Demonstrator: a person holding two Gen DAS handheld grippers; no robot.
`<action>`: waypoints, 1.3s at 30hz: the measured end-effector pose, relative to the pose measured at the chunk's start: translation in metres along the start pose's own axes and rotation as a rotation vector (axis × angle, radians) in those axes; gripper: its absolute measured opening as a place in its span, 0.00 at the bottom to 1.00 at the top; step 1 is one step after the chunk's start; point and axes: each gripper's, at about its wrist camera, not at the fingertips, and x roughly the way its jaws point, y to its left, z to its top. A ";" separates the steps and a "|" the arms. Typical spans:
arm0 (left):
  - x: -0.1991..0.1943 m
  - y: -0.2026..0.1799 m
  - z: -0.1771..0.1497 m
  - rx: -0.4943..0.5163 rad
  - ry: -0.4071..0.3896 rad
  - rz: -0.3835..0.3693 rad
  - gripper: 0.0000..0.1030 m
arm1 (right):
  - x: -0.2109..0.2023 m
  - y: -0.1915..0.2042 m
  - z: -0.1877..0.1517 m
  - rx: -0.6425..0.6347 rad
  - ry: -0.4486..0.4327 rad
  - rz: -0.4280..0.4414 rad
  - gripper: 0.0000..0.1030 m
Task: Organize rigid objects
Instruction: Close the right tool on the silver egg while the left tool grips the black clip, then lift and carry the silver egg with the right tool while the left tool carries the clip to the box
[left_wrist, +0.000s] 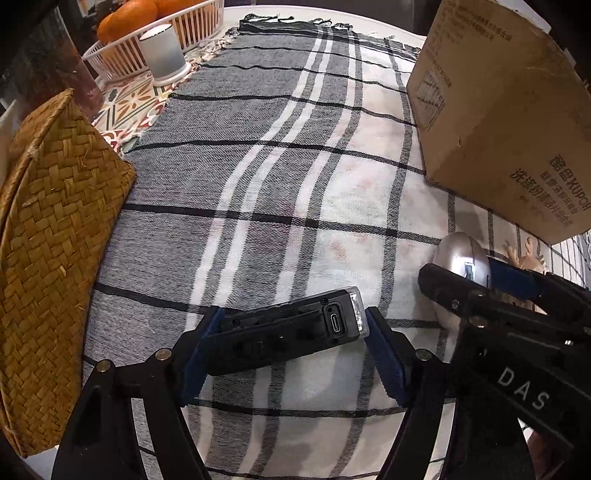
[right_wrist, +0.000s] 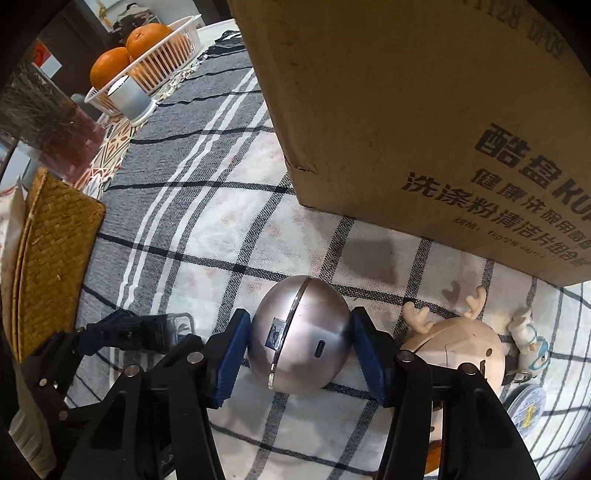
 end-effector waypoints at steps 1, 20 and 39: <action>-0.001 0.001 -0.001 0.001 -0.005 0.002 0.73 | 0.000 0.000 -0.001 -0.002 -0.005 -0.001 0.55; -0.071 0.000 -0.010 0.039 -0.231 0.051 0.73 | -0.058 -0.006 -0.021 0.008 -0.181 -0.067 0.55; -0.142 -0.037 0.003 0.124 -0.392 -0.085 0.73 | -0.157 -0.032 -0.039 0.076 -0.427 -0.146 0.55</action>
